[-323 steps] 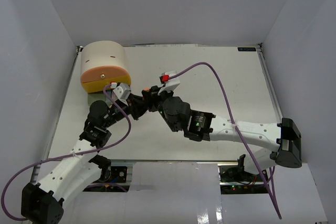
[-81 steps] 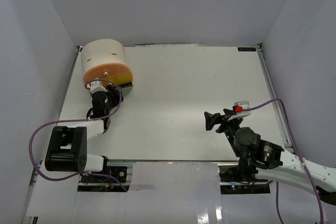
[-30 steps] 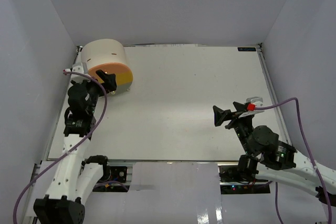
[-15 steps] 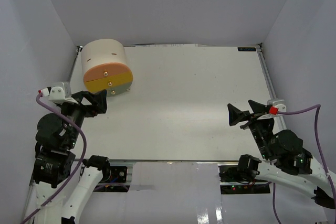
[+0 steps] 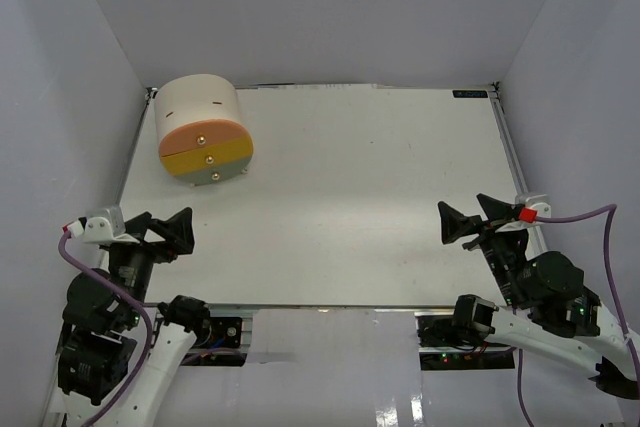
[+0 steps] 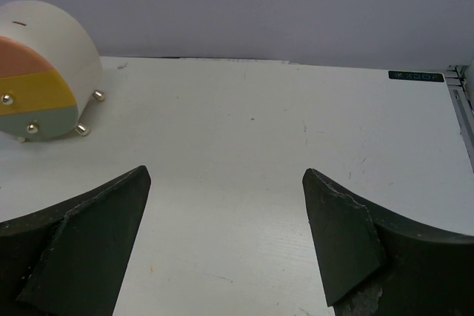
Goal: Sort the stationery into containers
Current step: Reset both arms
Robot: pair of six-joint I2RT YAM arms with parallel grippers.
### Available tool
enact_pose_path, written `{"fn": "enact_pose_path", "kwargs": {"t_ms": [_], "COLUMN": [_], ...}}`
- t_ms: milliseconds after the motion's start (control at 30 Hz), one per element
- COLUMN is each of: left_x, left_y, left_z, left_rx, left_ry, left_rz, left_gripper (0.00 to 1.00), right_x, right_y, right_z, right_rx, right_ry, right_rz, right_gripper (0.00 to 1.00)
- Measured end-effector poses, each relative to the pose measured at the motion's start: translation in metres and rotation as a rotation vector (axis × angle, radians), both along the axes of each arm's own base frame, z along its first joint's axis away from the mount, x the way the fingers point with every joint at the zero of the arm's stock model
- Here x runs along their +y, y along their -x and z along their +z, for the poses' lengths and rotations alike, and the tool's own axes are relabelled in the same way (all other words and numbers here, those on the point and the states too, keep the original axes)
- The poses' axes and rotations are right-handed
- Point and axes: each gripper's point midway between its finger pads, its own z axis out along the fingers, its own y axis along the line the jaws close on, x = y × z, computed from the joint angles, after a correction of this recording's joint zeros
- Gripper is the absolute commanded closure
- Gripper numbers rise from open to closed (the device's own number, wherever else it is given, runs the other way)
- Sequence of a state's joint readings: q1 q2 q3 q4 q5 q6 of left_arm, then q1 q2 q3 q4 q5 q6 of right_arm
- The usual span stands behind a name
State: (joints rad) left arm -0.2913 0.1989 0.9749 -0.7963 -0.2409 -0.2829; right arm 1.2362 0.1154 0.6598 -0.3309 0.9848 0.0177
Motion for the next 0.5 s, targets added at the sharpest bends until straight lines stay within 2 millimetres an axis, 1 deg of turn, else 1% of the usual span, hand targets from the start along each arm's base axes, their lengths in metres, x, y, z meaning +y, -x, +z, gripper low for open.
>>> {"fn": "enact_pose_path", "kwargs": {"t_ms": [133, 500], "left_x": [0.003, 0.002], "left_y": [0.006, 0.005], "left_z": [-0.008, -0.010], "left_rx": [-0.004, 0.001], "left_ry": [0.016, 0.034], "left_rz": [0.007, 0.009], "left_gripper": [0.02, 0.02], "right_x": [0.001, 0.014], "right_y": [0.000, -0.003], "right_z": [-0.002, -0.008], "right_rx": [0.003, 0.022], "right_ry": [0.009, 0.069], "right_rz": [0.004, 0.017], "right_gripper": [0.10, 0.10]}}
